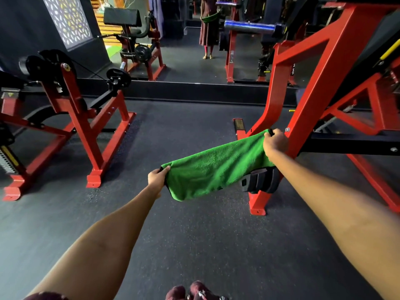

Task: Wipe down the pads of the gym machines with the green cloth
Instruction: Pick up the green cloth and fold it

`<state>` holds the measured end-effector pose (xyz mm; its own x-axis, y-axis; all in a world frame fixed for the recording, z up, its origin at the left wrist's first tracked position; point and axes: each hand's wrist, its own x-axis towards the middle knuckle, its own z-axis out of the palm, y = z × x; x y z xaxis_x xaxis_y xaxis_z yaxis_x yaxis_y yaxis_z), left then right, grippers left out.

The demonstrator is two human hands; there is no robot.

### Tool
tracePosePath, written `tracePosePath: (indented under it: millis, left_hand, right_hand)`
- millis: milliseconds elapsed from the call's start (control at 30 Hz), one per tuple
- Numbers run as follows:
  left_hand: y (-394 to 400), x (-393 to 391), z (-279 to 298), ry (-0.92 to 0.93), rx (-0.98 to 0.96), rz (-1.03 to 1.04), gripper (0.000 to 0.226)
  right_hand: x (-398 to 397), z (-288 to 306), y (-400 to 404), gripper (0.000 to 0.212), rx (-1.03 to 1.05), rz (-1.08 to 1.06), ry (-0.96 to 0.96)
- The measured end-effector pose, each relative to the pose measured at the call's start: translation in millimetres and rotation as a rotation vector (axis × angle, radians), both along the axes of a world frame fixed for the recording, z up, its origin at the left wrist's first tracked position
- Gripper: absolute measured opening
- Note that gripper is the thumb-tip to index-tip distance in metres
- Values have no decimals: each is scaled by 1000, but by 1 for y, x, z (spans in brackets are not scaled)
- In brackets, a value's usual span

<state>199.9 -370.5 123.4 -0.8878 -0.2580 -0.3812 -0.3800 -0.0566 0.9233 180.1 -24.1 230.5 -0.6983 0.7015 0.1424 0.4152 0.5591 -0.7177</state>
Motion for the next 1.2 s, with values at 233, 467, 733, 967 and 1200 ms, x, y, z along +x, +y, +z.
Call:
tracePosePath:
  millis: [233,467,733,967,1200]
  left_hand:
    - [58,-7,40,226,-438,-85,25]
    - [99,0,72,436,-444,-280,18]
    - [78,9,62,505,-401,-285,17]
    - [64,10,73,373,-307,-428,26]
    - [49,2,76,529,-381,-470,28]
  right_hand:
    - [19,-24,-77,34,-280,281,37]
    - [37,-27,-142,15,-488,604,8]
    - [43,-30,-149,19,-488,612,71]
    - [32,-30,-148,14,-311,644,76]
    - [18,-25,-132,22,-219,829,31]
